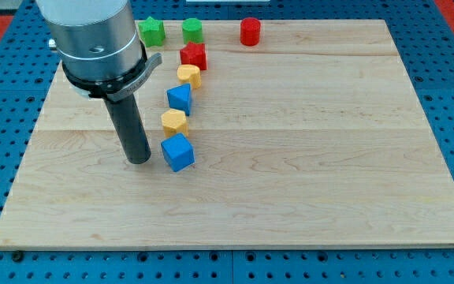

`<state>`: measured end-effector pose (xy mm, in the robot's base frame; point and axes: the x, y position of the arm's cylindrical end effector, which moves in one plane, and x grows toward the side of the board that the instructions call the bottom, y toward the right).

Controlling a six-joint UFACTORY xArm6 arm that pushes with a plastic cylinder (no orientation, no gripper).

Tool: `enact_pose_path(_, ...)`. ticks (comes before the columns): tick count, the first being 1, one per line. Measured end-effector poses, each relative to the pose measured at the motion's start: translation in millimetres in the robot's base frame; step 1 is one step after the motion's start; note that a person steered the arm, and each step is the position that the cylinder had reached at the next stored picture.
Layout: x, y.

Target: Separate the blue blocks from the line

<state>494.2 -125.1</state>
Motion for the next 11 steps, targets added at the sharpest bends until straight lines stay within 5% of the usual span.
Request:
enact_pose_path(5, 26.5, 32.8)
enact_pose_path(7, -3.0, 33.5)
enact_pose_path(9, -51.0, 177.6)
enact_pose_path(11, 11.7, 129.5)
